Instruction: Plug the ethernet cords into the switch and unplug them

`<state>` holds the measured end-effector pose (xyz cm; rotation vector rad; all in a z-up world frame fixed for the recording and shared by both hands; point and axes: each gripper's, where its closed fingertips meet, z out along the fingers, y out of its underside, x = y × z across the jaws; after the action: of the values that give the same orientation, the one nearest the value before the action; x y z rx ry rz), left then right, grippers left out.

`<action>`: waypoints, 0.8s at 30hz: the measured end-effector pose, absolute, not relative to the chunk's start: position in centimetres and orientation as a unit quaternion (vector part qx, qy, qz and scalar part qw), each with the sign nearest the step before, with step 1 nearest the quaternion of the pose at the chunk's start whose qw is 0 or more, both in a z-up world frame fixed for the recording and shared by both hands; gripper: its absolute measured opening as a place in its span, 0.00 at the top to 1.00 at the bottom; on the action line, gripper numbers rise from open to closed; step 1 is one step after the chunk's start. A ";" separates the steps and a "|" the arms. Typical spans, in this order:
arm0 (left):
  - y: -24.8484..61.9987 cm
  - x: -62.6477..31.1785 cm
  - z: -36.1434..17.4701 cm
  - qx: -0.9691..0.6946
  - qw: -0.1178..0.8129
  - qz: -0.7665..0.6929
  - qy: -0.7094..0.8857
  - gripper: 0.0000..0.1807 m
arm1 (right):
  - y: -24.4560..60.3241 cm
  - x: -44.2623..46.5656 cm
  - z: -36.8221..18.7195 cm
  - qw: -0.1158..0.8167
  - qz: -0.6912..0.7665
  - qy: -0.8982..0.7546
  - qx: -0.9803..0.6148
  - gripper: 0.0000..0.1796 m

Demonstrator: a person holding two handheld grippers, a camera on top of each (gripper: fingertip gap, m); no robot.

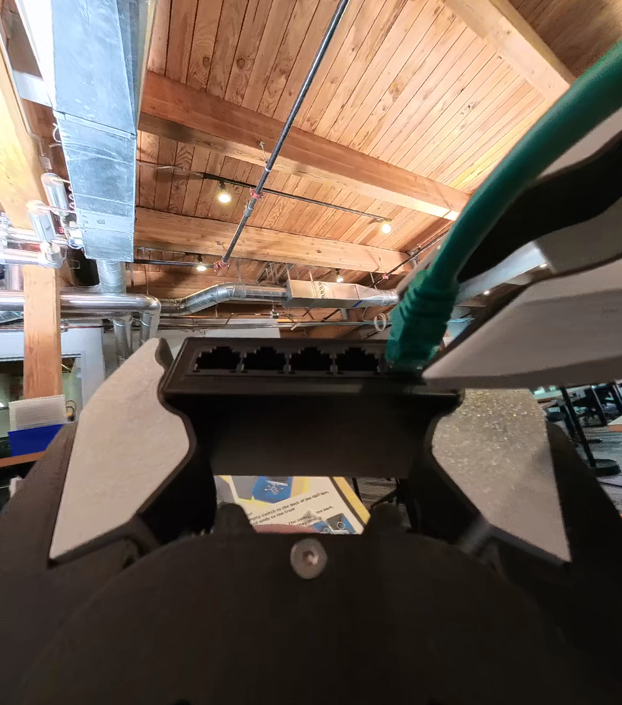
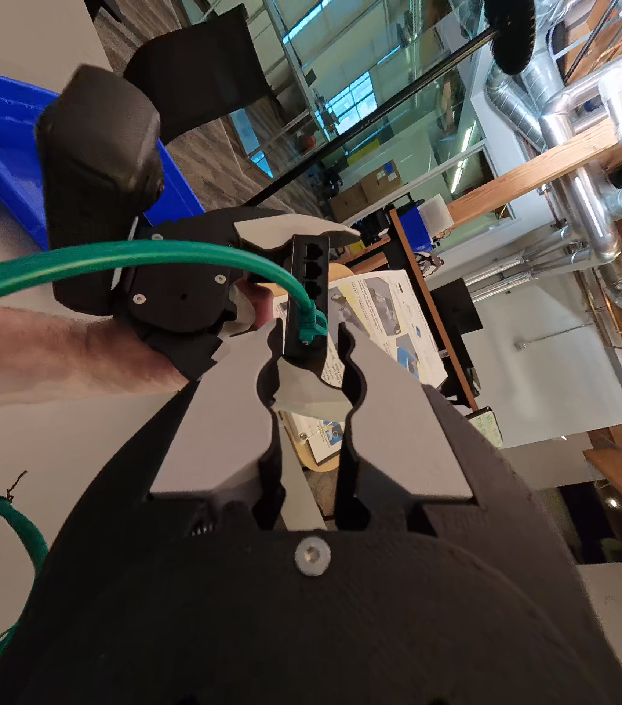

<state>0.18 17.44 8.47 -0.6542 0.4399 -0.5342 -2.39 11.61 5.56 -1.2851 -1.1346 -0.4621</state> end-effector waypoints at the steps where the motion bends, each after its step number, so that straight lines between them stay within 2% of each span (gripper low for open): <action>1: 17.3 0.2 8.5 -0.313 0.891 -0.253 0.211 0.27 | 11.8 -2.3 5.4 0.627 -0.201 -0.496 -0.566 0.86; 7: 16.9 -0.1 8.9 -0.306 0.910 -0.193 0.203 0.27 | 11.6 -2.0 5.4 0.623 -0.206 -0.505 -0.560 0.93; 20: 15.4 -4.3 11.7 -0.273 0.950 0.010 0.154 0.27 | 10.8 -4.4 7.3 0.645 -0.173 -0.543 -0.509 0.92; 24: 14.6 -7.0 13.0 -0.256 0.957 0.050 0.125 0.27 | 10.4 -5.7 8.4 0.649 -0.164 -0.564 -0.484 0.89</action>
<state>-7.04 14.56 13.01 -0.5190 0.2545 0.1008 -5.68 10.41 8.43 -1.0989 -1.2811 -0.3722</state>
